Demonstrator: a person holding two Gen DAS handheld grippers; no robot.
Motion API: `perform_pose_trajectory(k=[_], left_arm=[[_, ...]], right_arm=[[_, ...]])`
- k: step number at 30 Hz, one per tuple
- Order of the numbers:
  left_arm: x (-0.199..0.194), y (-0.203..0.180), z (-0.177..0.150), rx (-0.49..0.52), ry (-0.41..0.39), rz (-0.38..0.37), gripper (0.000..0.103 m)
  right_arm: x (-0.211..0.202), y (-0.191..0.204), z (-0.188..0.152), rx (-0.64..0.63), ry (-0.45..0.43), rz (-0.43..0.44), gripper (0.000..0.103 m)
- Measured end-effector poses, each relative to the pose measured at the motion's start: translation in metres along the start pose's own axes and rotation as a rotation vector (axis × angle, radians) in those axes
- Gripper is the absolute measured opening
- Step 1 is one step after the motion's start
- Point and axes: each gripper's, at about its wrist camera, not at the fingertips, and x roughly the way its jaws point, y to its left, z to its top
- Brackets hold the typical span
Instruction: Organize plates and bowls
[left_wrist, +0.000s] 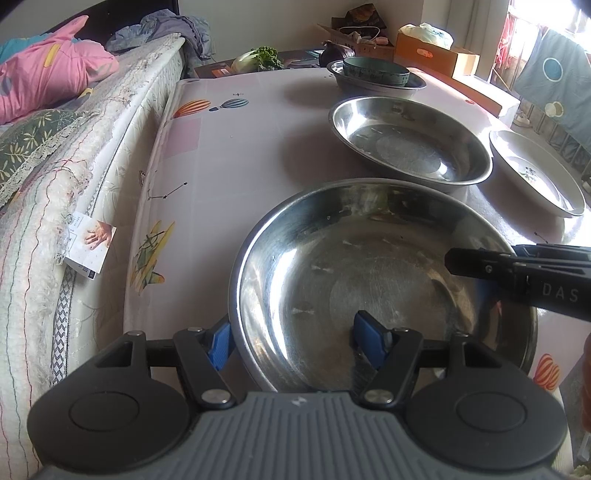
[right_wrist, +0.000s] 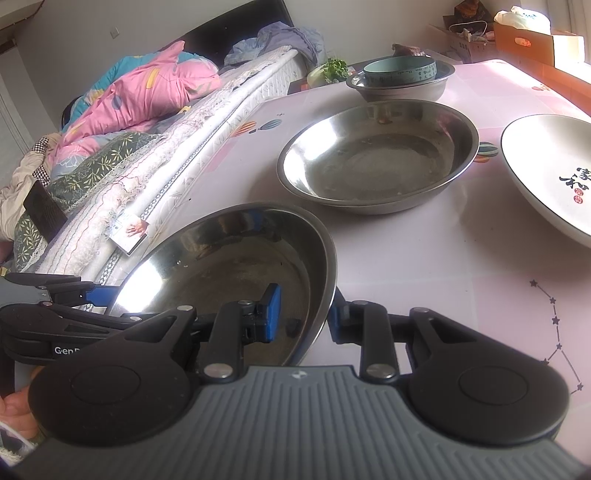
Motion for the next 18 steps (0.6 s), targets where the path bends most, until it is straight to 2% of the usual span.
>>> perform_pose_trajectory(k=[18], left_arm=[[-0.0034, -0.0004, 0.0009, 0.003, -0.015, 0.006, 0.068]], right_arm=[[-0.0021, 0.0021, 0.0045, -0.005, -0.01, 0.004, 0.026]])
